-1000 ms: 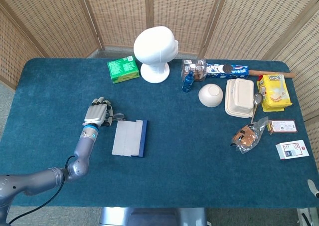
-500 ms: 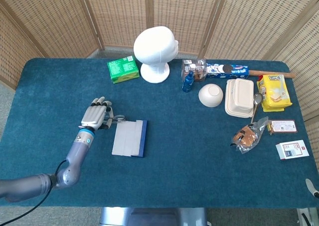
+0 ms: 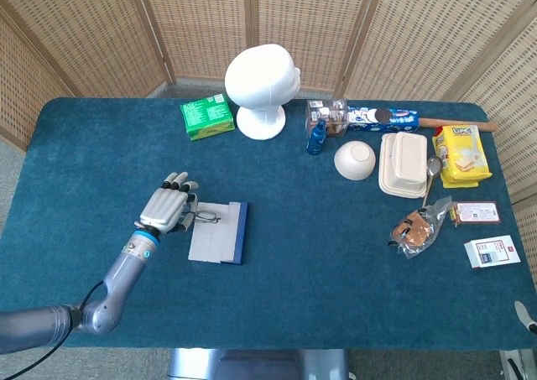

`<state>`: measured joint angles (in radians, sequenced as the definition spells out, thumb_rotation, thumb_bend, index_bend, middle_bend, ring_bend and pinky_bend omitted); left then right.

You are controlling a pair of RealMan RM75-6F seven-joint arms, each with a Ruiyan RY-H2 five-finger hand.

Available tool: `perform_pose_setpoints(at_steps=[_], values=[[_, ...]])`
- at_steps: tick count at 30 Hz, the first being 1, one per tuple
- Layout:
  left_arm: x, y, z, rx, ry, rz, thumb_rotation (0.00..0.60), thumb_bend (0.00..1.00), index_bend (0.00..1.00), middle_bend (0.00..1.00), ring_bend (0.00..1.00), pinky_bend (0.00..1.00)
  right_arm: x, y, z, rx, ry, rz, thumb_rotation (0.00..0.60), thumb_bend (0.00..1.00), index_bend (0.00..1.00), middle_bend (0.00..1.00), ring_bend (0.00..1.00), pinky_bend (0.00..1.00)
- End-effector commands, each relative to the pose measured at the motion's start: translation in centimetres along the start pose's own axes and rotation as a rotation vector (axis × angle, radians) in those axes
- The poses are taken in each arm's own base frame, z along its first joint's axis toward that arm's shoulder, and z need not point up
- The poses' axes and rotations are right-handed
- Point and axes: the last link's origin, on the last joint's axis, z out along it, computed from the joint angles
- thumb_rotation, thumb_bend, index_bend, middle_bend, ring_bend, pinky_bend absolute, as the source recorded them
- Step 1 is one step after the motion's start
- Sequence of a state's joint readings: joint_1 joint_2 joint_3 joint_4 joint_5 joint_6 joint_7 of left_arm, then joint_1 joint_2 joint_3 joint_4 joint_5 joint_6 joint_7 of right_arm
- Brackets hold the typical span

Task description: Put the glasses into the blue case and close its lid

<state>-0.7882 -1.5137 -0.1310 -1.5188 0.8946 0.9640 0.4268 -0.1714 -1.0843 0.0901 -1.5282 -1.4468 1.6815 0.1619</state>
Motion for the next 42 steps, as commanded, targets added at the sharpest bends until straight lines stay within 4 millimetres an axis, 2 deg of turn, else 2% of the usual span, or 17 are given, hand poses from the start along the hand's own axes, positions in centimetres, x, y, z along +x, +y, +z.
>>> perform_pose_setpoints(at_steps=[1,16,42], values=[[-0.4,0.4,-0.2,-0.036,0.004,0.039,0.600,0.48,0.61,0.21,0.00,0.00,0.0,0.1,0.0,-0.002,0.002,0.002,0.528,0.24,0.00,0.13,0.00,0.15],[-2.4,1.1,0.4,-0.170,0.029,0.200,0.600,0.47,0.62,0.20,0.00,0.00,0.4,0.4,-0.4,-0.020,0.010,0.007,0.526,0.23,0.00,0.13,0.00,0.15],[-4.7,2.9,0.9,-0.334,0.055,0.300,0.600,0.46,0.62,0.19,0.00,0.00,0.7,0.5,-0.6,-0.027,0.019,0.006,0.528,0.22,0.00,0.13,0.00,0.15]])
